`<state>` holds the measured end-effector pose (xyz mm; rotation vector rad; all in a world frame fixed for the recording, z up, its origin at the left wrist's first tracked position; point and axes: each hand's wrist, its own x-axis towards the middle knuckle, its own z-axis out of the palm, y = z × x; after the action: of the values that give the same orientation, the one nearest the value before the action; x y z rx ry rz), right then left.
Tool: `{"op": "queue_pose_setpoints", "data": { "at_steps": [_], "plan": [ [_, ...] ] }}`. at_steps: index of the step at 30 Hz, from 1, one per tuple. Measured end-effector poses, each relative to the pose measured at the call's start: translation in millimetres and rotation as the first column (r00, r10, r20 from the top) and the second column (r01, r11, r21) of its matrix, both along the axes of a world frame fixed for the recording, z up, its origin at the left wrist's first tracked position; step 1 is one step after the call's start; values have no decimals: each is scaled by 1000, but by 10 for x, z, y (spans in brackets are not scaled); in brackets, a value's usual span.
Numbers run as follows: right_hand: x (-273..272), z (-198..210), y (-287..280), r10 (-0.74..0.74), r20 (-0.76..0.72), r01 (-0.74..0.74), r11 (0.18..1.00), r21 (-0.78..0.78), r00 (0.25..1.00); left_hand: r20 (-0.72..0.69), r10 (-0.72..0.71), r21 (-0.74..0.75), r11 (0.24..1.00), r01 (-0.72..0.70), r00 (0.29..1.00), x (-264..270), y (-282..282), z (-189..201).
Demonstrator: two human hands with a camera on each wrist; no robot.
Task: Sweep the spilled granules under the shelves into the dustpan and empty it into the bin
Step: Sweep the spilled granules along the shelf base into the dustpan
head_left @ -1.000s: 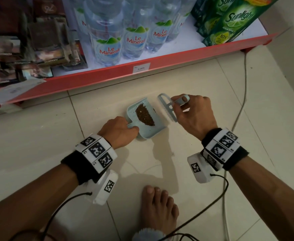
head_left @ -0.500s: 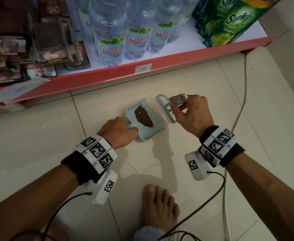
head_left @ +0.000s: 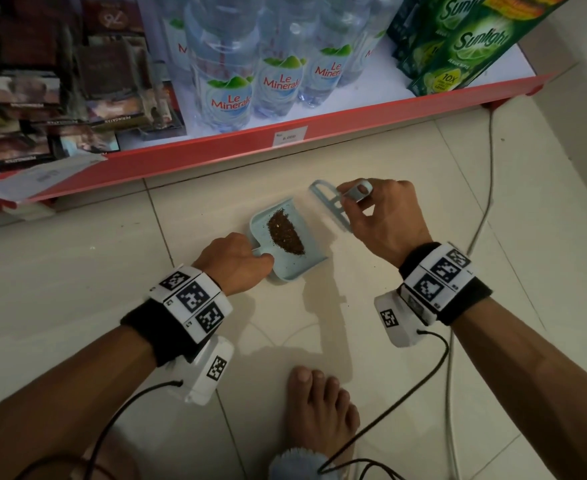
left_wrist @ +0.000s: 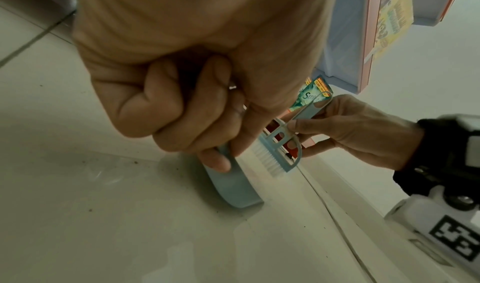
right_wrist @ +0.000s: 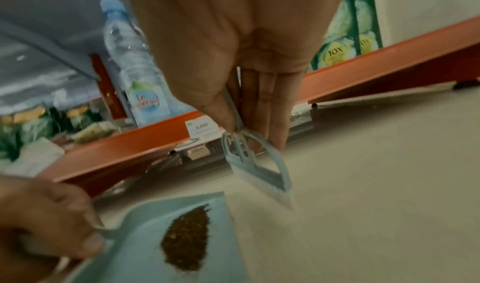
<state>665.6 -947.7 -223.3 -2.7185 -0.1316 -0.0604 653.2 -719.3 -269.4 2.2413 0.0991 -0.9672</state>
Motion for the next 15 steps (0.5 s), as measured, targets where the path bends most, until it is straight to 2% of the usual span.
{"op": "queue_pose_setpoints", "data": {
  "at_steps": [3,5,7,8,10,11,13,15],
  "plan": [
    [10,-81,9,-18,16,20,986,-168,1000,2,3,-7,1000,-3,1000,-1,12,-2],
    [-33,-159,41,40,-63,-52,976,-210,997,3,6,-6,1000,-6,1000,-8,15,-2],
    [-92,-206,60,135,-151,-157,978,-138,979,3,5,-3,1000,-5,1000,-19,27,-6],
    [-115,-197,63,160,-166,-169,985,-43,973,3,3,-2,1000,-3,1000,-23,35,-10],
    [-140,-138,45,156,-122,-138,979,148,980,0,-5,-3,1000,5,1000,-32,53,-21],
    [-141,-105,30,133,-73,-118,975,186,988,-2,-8,-3,1000,8,1000,-36,63,-27],
    [-124,-60,-4,68,7,-68,984,162,998,-2,-10,-2,1000,10,1000,-41,74,-31],
    [-100,-46,-27,13,47,-13,1000,15,999,-3,-10,-2,1000,10,1000,-42,82,-29]
  ]
}}
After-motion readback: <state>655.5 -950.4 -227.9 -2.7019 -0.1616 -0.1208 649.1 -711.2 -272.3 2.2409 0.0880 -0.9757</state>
